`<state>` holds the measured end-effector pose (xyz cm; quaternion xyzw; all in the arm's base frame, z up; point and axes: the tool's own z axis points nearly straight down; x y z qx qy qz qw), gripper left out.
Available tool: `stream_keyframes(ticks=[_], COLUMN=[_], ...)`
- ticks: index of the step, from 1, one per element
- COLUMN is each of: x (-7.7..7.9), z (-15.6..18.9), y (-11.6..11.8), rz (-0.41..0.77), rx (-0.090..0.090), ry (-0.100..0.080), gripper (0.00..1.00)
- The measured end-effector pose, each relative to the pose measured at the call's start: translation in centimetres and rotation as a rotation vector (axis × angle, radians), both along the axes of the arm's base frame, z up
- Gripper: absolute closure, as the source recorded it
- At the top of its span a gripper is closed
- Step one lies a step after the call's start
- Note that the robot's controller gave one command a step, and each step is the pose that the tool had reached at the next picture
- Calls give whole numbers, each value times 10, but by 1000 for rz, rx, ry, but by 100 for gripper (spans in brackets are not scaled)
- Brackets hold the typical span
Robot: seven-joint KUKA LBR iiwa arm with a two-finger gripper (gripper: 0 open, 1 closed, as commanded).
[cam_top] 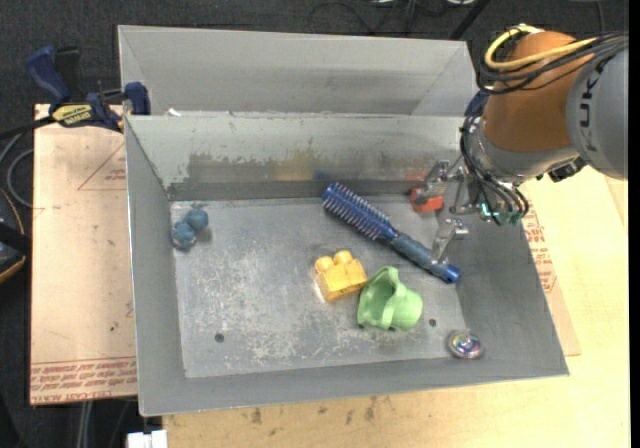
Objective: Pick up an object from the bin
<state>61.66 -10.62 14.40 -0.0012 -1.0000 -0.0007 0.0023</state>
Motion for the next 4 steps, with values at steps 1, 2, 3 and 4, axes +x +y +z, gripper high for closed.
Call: stream_keyframes(ticks=[1, 2, 3, 4], x=[8, 10, 11, 12], z=[-69, -67, -66, -65], y=[21, 21, 22, 22], rz=[-186, -184, -183, -181], rx=[-1, -2, -2, -2], ry=[-10, -10, -9, -9], gripper=[0, 0, 0, 0])
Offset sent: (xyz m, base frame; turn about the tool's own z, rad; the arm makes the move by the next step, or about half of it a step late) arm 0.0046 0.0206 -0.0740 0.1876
